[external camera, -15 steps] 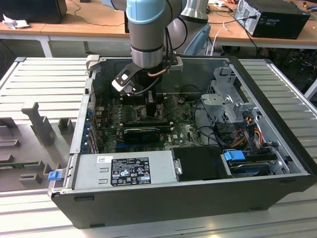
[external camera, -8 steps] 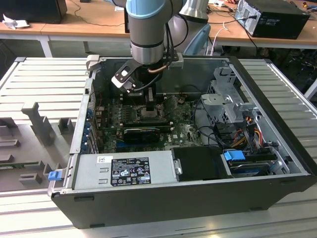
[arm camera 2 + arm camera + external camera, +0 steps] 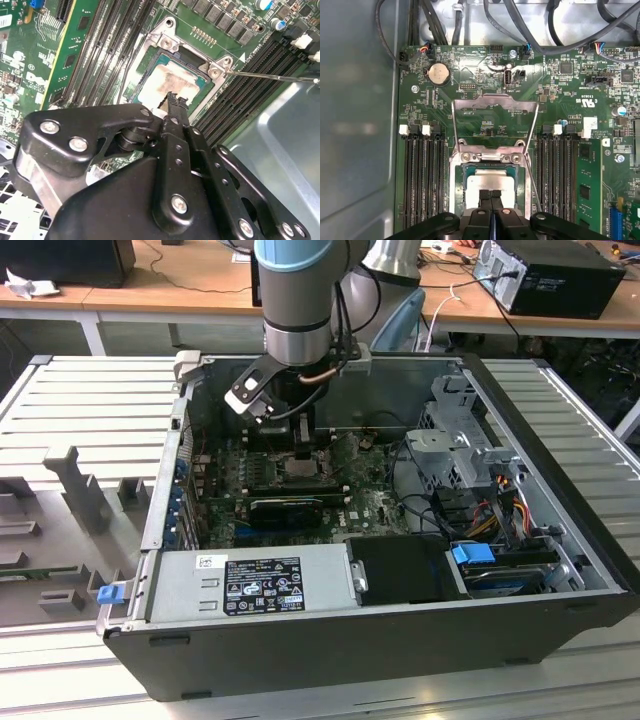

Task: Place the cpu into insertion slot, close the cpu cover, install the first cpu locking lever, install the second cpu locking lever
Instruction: 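Place the cpu into insertion slot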

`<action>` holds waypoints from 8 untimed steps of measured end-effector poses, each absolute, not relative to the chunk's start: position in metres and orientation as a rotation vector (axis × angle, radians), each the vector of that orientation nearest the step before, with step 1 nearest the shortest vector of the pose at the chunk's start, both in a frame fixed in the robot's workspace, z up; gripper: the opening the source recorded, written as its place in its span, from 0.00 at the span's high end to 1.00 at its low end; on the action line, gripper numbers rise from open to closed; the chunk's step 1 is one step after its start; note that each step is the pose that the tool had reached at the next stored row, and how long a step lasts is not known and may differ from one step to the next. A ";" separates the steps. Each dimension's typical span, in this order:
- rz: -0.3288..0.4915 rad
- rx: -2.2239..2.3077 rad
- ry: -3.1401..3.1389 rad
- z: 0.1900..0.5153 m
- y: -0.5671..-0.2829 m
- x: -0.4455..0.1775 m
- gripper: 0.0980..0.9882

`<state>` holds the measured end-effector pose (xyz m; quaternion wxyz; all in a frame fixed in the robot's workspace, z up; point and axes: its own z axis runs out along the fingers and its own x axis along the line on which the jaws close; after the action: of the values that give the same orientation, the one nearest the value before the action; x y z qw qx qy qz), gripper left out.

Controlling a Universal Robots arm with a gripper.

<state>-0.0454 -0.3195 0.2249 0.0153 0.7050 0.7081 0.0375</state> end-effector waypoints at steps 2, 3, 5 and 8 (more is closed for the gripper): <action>0.116 2.193 2.203 0.226 -0.320 -0.045 0.99; 0.116 2.193 2.203 0.226 -0.320 -0.045 0.99; 0.116 2.193 2.203 0.228 -0.320 -0.045 0.99; 0.116 2.193 2.203 0.230 -0.320 -0.045 0.99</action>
<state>-0.0454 -0.3196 0.2302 0.0154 0.7050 0.7081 0.0373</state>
